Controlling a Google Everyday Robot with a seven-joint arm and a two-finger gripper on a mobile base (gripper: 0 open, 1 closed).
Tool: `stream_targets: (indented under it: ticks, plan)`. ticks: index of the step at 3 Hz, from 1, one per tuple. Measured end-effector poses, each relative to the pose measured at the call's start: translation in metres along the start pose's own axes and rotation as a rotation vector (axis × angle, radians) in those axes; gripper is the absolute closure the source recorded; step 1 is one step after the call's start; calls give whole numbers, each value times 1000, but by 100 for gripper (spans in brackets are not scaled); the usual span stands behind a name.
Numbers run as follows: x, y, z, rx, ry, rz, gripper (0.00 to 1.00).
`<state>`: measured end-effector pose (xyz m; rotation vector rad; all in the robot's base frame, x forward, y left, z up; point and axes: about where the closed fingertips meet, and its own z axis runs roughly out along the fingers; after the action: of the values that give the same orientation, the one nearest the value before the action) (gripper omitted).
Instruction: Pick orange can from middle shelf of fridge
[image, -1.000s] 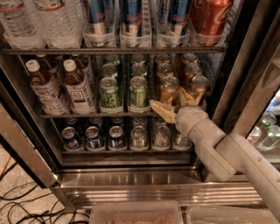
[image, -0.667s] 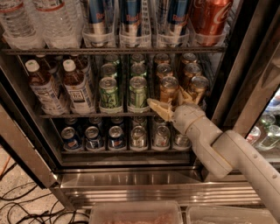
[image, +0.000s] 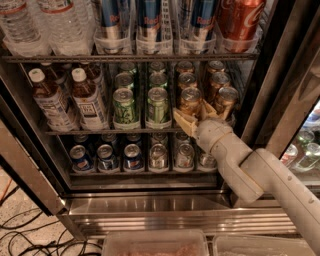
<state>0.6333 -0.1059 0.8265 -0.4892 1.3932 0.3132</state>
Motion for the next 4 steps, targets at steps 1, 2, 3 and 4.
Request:
stream_targets:
  ticks: [1, 2, 3, 4]
  plan:
    - [0, 0, 0, 0, 0, 0, 89]
    - [-15, 4, -4, -18, -52, 3, 100]
    - [-46, 1, -9, -32, -142, -25, 100]
    - [-72, -1, -12, -62, -198, -49, 100]
